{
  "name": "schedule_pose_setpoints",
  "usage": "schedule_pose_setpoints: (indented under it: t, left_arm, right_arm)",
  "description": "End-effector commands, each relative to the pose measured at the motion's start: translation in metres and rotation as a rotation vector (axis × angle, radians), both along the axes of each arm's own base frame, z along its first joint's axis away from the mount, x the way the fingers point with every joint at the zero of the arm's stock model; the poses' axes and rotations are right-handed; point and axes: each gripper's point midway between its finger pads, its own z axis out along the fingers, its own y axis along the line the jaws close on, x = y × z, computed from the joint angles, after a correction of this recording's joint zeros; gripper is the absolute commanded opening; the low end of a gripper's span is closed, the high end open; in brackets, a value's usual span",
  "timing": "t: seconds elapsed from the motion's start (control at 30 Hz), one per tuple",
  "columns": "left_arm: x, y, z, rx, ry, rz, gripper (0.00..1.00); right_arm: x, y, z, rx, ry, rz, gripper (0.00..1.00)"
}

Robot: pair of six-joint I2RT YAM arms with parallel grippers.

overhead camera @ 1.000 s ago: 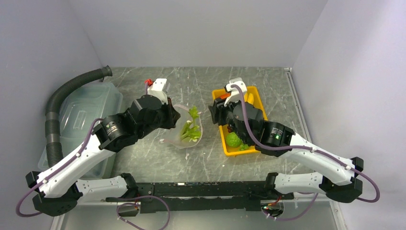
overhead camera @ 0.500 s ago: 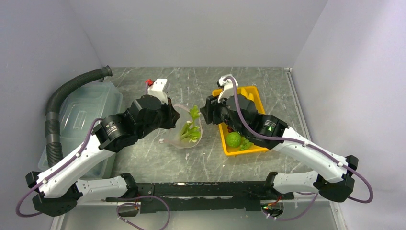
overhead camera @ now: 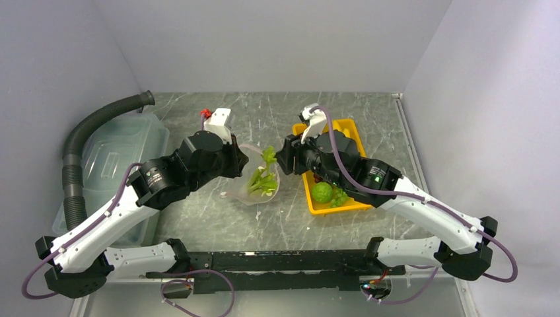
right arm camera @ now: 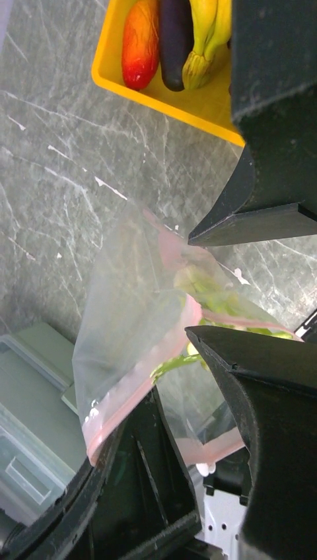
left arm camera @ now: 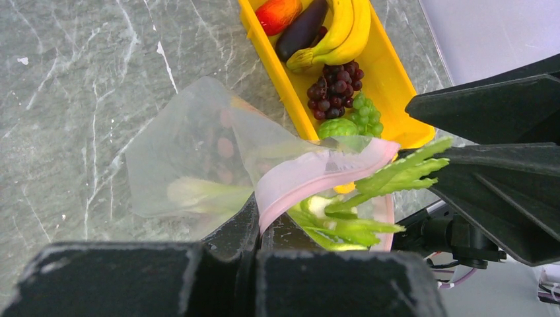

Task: Place the food in the zip-top bag and seal the zipper
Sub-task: Adjust the zipper food storage bag at the center of the board.

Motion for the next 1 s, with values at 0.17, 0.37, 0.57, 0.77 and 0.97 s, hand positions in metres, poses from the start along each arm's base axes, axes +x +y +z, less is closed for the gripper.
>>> schedule_pose_setpoints:
  t: [0.17,0.37,0.57,0.77,0.97]
  left_arm:
    - [0.002,0.000,0.019,-0.049,-0.050,-0.004,0.00]
    - [0.001,0.000,0.019,-0.052,-0.050,-0.001,0.00]
    - [0.002,0.000,0.018,-0.052,-0.049,-0.002,0.00]
    - [0.002,-0.003,0.017,-0.048,-0.045,-0.008,0.00]
    - [0.005,-0.004,0.011,-0.027,-0.043,-0.007,0.00]
  right_arm:
    - [-0.014,0.005,0.013,0.018,-0.030,0.104,0.52]
    - [-0.004,0.003,0.003,-0.028,-0.024,0.055,0.52]
    - [0.000,0.010,-0.002,-0.051,-0.019,0.062,0.52]
    - [0.008,0.017,-0.009,-0.089,-0.006,0.038,0.46]
    - [0.024,0.020,-0.007,-0.143,-0.049,-0.025,0.20]
